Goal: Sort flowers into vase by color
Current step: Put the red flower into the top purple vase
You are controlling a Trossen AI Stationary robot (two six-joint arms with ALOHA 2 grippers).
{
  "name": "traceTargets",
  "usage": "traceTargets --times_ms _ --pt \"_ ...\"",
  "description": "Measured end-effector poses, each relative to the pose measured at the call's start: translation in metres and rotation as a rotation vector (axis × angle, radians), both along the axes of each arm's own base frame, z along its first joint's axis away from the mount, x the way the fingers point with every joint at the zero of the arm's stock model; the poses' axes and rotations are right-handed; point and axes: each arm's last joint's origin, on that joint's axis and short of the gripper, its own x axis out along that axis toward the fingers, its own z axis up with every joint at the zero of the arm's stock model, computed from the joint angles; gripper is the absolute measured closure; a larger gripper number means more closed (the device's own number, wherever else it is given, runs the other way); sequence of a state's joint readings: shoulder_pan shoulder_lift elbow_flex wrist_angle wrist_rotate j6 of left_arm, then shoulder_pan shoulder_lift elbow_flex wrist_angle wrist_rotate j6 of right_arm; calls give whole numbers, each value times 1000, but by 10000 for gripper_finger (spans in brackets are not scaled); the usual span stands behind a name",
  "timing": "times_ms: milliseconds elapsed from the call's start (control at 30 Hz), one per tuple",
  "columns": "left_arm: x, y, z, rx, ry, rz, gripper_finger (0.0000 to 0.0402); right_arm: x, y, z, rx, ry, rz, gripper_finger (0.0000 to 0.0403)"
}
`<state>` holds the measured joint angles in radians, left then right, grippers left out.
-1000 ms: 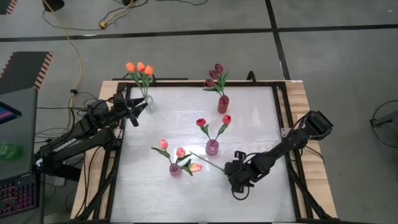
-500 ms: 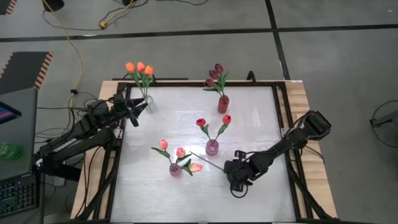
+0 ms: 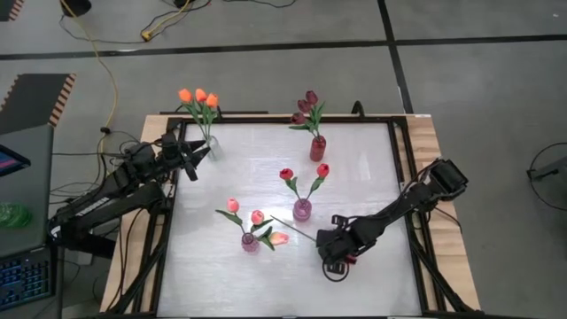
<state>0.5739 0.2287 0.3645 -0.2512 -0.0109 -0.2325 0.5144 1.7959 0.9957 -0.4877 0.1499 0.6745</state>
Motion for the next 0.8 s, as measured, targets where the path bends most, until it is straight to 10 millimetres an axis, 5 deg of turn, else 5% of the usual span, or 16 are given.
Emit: traceTargets --times_ms 267,800 --pt "0 0 0 0 0 0 251 3 2 14 -47 67 53 385" --pt "0 0 0 1 -2 -6 251 1 8 62 -137 251 129 378"
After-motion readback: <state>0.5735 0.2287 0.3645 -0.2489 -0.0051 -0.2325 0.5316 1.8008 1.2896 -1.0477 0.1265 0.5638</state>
